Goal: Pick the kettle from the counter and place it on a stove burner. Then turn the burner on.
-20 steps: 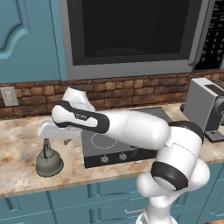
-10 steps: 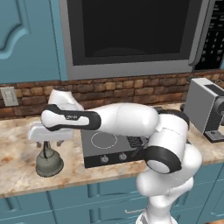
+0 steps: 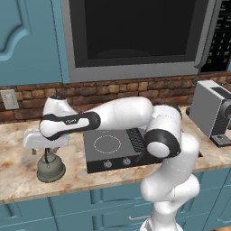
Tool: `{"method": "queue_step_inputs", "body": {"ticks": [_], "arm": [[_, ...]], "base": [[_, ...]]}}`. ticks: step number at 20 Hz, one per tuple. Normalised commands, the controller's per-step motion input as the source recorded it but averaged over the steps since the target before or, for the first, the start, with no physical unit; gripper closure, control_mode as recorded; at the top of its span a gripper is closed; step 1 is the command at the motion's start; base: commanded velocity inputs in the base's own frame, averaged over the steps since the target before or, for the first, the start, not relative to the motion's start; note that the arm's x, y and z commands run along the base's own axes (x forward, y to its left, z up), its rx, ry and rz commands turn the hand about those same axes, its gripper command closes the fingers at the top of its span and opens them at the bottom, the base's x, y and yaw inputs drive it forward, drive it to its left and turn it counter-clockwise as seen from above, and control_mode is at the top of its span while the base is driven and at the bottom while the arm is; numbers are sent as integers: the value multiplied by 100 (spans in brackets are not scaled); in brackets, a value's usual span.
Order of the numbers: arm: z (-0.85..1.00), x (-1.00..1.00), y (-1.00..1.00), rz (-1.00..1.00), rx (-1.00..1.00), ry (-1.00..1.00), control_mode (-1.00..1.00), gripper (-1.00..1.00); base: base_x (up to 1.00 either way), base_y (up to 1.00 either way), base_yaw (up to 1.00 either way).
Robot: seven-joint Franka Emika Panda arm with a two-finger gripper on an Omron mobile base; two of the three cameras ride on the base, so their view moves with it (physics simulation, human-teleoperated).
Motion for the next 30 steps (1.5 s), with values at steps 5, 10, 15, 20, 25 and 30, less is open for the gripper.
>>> {"method": "queue_step_inputs", "body": {"ticks": [5,10,15,20,25,30], "arm": [[-10,32,5,-1,-6,-3,-100,-100],[0,31,0,-4,-1,0,-100,-100],[-1,9,3,-1,0,0,-100,-100],[-13,-4,0,0,0,0,-100,-100],[-32,-12,0,0,0,0,-100,-100],[-35,-15,0,0,0,0,-100,-100]], "base": [[0,0,0],[0,0,0],[0,0,0],[0,0,0],[0,0,0],[0,0,0]]}}
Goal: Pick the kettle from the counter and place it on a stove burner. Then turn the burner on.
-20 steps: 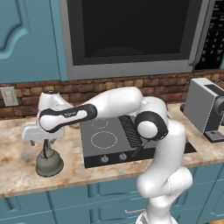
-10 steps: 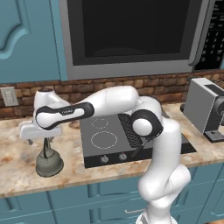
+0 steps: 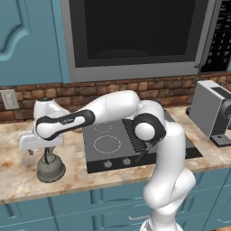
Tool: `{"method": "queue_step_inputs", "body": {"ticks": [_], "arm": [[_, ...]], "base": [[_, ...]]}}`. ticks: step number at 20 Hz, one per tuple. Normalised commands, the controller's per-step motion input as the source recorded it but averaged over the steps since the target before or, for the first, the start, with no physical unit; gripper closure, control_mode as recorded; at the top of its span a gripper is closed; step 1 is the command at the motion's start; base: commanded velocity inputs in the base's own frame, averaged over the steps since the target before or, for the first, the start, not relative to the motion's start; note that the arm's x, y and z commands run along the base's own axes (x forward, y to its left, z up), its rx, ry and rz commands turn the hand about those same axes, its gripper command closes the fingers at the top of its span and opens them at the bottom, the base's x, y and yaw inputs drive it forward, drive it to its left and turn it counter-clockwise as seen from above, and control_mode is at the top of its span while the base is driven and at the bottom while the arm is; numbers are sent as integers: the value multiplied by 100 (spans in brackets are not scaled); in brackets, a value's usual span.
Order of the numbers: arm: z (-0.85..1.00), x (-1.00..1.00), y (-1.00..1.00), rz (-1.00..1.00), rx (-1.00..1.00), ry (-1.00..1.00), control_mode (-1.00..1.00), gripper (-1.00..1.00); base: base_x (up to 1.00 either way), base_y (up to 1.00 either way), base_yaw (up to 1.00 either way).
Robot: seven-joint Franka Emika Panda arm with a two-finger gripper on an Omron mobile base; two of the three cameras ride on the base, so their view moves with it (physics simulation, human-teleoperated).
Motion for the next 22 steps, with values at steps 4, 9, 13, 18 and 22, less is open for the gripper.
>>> {"method": "queue_step_inputs", "body": {"ticks": [4,9,13,18,22], "arm": [[-3,-2,0,0,0,0,-100,100],[0,0,0,0,0,0,-100,100],[0,-3,0,0,0,-9,-100,100],[5,-15,-3,0,0,-23,-100,100],[5,-26,-16,0,0,-29,-100,100]], "base": [[0,0,0],[0,0,0],[0,0,0],[0,0,0],[0,0,0]]}}
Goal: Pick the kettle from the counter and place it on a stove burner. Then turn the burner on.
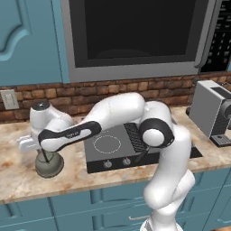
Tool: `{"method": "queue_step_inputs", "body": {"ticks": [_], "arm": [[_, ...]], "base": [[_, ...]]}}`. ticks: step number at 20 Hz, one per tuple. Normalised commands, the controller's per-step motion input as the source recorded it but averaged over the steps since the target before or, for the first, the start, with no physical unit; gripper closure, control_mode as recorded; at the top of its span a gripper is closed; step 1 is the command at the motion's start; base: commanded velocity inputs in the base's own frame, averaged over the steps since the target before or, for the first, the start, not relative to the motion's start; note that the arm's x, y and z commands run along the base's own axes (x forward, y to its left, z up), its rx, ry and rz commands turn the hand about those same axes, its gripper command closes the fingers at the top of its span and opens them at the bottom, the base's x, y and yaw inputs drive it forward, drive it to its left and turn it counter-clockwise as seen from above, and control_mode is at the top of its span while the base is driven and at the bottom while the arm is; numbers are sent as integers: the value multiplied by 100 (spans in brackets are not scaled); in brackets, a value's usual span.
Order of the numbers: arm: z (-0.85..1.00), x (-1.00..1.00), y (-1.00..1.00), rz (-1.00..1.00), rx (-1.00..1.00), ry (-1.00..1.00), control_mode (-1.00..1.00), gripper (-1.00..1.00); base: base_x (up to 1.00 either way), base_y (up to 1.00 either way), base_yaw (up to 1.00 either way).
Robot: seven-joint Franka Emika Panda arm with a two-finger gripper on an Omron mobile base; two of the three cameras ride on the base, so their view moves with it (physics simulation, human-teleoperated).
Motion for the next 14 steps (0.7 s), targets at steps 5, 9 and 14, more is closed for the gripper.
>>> {"method": "queue_step_inputs", "body": {"ticks": [5,9,14], "arm": [[27,-21,-33,-2,1,-27,-100,100],[49,-13,-60,-13,5,-19,-100,100],[48,-11,-81,-25,8,-7,-100,100]], "base": [[0,0,0],[0,0,0],[0,0,0]]}}
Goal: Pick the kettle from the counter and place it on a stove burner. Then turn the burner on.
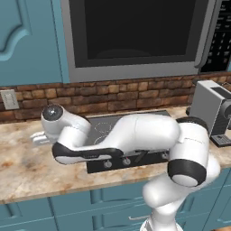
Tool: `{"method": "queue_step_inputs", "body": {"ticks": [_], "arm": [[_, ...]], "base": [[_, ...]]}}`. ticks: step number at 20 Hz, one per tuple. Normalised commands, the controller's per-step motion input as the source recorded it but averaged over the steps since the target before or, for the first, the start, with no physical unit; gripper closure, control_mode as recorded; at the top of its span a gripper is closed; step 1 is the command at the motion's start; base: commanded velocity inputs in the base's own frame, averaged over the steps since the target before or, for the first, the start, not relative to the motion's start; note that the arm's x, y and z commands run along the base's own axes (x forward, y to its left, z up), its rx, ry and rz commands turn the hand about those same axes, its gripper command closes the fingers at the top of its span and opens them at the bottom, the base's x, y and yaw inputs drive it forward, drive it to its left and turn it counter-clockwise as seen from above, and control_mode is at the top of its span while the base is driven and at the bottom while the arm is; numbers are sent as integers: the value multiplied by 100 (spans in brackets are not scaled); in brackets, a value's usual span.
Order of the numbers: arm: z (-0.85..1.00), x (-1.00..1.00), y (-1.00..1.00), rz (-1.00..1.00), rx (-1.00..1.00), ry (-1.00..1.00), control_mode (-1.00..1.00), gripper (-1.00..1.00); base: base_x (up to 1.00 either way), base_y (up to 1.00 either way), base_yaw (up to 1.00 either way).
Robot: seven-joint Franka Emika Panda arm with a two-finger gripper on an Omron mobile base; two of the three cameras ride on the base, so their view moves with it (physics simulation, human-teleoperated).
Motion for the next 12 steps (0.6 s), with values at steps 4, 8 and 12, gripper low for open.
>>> {"method": "queue_step_inputs", "body": {"ticks": [4,8,12], "arm": [[41,-16,-99,-31,13,0,-100,100],[34,-8,-98,-27,15,-1,-100,100],[22,-8,-95,-12,18,-4,-100,100]], "base": [[0,0,0],[0,0,0],[0,0,0]]}}
